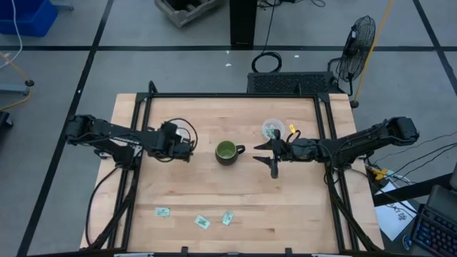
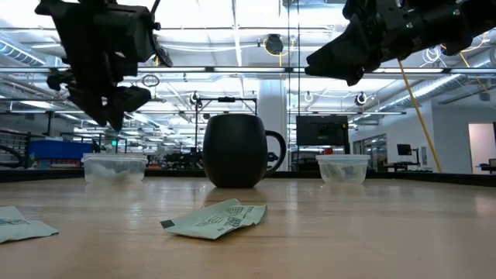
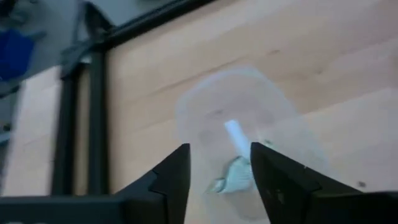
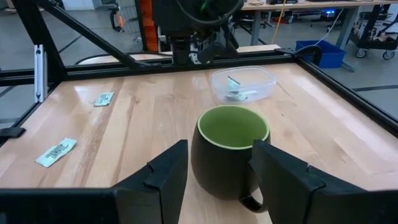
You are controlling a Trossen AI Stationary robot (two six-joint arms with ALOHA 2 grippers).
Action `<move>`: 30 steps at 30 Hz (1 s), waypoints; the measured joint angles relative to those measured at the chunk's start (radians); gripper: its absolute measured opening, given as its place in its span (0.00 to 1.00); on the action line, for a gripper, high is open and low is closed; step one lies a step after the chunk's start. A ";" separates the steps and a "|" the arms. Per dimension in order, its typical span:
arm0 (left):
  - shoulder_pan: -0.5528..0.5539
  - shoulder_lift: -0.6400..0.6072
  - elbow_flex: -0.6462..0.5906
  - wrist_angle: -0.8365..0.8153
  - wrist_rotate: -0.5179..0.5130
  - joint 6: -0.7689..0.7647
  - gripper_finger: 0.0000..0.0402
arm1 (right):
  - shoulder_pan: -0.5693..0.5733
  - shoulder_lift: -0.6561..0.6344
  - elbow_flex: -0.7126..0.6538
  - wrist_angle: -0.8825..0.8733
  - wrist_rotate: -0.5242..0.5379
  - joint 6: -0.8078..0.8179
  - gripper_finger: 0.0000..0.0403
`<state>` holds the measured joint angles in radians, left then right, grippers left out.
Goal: Pick and place items into bin
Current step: Put the green stevia packet into the right transparent bin
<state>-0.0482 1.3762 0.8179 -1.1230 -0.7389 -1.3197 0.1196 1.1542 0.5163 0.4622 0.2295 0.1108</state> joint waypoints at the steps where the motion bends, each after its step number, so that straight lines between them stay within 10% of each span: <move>1: -0.008 0.000 -0.002 0.026 0.005 0.015 0.45 | 0.000 0.000 0.000 -0.003 -0.014 0.000 0.42; 10: -0.198 0.000 -0.002 0.340 -0.018 0.144 0.53 | 0.047 0.022 0.000 -0.018 -0.230 -0.026 0.42; 19: -0.414 0.000 -0.002 0.564 -0.099 0.185 0.55 | 0.218 0.262 0.010 0.261 -0.244 -0.173 0.42; 30: -0.504 0.000 -0.002 0.732 -0.170 0.301 0.55 | 0.351 0.597 0.294 0.198 -0.227 -0.335 0.43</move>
<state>-0.5526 1.3762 0.8154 -0.3912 -0.9093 -1.0183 0.4703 1.7512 0.8099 0.6603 0.0028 -0.2239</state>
